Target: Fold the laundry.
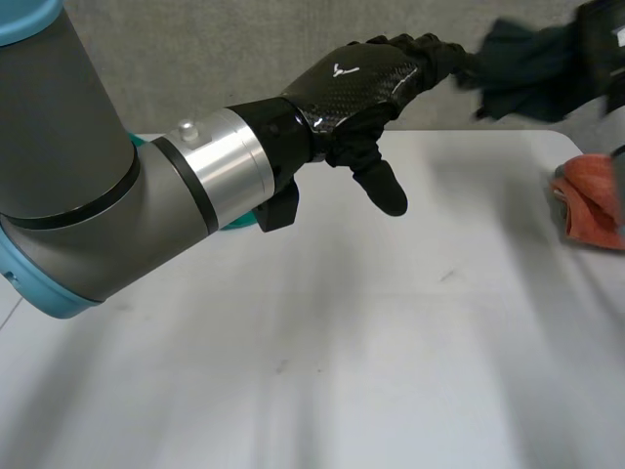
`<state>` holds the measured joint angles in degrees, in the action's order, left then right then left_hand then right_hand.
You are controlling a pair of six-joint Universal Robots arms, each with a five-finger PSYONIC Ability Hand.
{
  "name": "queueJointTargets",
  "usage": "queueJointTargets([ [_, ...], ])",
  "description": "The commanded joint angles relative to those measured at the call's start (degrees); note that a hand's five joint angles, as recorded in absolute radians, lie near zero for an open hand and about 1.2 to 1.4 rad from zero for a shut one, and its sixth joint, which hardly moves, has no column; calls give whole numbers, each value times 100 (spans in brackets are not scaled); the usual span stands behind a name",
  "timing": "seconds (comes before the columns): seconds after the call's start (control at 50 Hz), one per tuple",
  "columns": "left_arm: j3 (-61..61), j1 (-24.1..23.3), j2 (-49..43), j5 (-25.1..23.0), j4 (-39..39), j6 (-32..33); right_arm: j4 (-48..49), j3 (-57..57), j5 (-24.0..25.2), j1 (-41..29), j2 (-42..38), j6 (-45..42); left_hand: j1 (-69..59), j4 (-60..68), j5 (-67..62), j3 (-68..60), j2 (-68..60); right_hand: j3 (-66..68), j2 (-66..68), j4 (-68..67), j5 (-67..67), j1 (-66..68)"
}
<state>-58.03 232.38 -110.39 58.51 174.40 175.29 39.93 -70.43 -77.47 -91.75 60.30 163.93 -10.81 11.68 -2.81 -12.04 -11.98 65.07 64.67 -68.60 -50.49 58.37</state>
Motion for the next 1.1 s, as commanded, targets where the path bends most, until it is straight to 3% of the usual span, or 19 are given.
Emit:
queueJointTargets([
  [0.02, -50, 0, -26, 73, 33, -74, 15, 583, 714, 1352, -369, 728, 81, -168, 281, 204, 198, 1493, 1533, -1140, -1951, 2163],
  [0.22, -208, 18, -87, 73, 42, -74, 357, 1040, 2287, 2485, -2187, 834, 81, -168, 281, 204, 198, 1493, 1533, -1140, -1951, 2163],
  [0.38, -428, 18, -140, 64, 59, -39, 411, 1233, 3535, 3066, -3076, 790, 81, -168, 281, 204, 198, 1493, 1533, -1140, -1951, 2163],
  [0.48, -437, 18, -140, 73, 59, -30, 402, 1374, 3537, 3084, -3121, 799, 81, -168, 281, 204, 198, 1493, 1533, -1140, -1951, 2163],
  [0.5, -428, 18, -140, 73, 59, -30, 393, 1366, 3537, 3076, -3095, 799, 81, -168, 281, 204, 198, -67, -26, 420, -391, 604],
  [0.52, -428, 18, -140, 73, 59, -30, 367, 1339, 3519, 3067, -2999, 807, 81, -168, 281, 204, 198, -4545, -4505, 4898, 4087, -3875],
  [0.54, -428, 18, -140, 73, 59, -30, 358, 1296, 3511, 3058, -2920, 807, 81, -168, 281, 204, 198, -5507, -5467, 5860, 5049, -4837],
  [0.66, -384, 9, -88, 73, 68, -47, 244, 716, 3063, 3119, -1849, 922, 81, -168, 281, 204, 198, -5507, -5467, 5860, 5049, -4837],
  [0.76, -410, -8, -44, 82, 59, -74, -807, 48, 2580, 3356, -602, 1019, 81, -168, 281, 204, 198, -5507, -5467, 5860, 5049, -4837],
  [0.82, -437, -17, -26, 90, 59, -74, -1345, -23, 2447, 3471, -309, 931, 81, -168, 281, 204, 198, -5507, -5467, 5860, 5049, -4837],
  [0.9, -446, -17, 0, 99, 42, -82, -2268, 47, 1956, 3787, -151, 247, 81, -168, 281, 204, 198, -5507, -5467, 5860, 5049, -4837],
  [0.96, -437, -8, 53, 222, 50, -74, -2945, 284, 1184, 4016, 130, -921, 81, -168, 281, 204, 198, -5507, -5467, 5860, 5049, -4837],
  [0.98, -419, -8, 62, 283, 59, -74, -3138, 459, 712, 4016, 218, -1463, 81, -168, 281, 204, 198, -5507, -5467, 5860, 5049, -4837],
  [1.04, -297, 18, 132, 669, 112, -65, -2992, 644, 76, 3964, 298, -1995, 81, -168, 281, 204, 198, -5507, -5467, 5860, 5049, -4837],
  [1.1, 10, 97, 229, 1372, 340, -4, -2325, 733, -67, 3412, 438, -1900, 81, -168, 281, 204, 198, -5507, -5467, 5860, 5049, -4837],
])
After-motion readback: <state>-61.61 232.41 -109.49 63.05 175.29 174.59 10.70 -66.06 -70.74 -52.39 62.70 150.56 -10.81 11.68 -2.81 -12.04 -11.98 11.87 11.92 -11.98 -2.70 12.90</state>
